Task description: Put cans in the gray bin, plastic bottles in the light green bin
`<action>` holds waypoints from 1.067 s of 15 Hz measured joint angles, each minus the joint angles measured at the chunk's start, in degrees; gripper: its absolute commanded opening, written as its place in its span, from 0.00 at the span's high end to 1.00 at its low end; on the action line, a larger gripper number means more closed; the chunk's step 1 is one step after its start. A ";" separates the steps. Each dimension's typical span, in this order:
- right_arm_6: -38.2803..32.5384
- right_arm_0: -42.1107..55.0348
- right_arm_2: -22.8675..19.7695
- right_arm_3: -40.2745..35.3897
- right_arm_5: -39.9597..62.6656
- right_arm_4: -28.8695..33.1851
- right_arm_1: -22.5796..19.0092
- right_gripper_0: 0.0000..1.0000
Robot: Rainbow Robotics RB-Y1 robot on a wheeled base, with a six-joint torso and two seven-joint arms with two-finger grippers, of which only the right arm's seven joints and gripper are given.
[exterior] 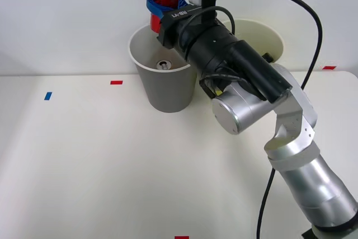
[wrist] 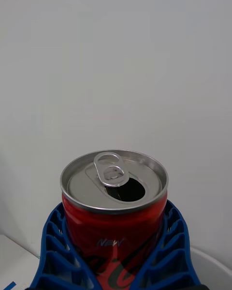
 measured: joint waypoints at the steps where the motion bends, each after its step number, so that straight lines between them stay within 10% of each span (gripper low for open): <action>1: -0.12 -1.14 -0.11 2.54 -1.22 0.55 0.43 1.00; 12: -1.31 -6.47 -0.18 13.79 -4.85 5.41 3.07 0.99; 15: -1.33 -6.48 0.00 13.82 -4.85 5.46 3.10 0.16; 16: -1.33 -6.48 0.01 14.01 -4.85 5.48 3.18 0.02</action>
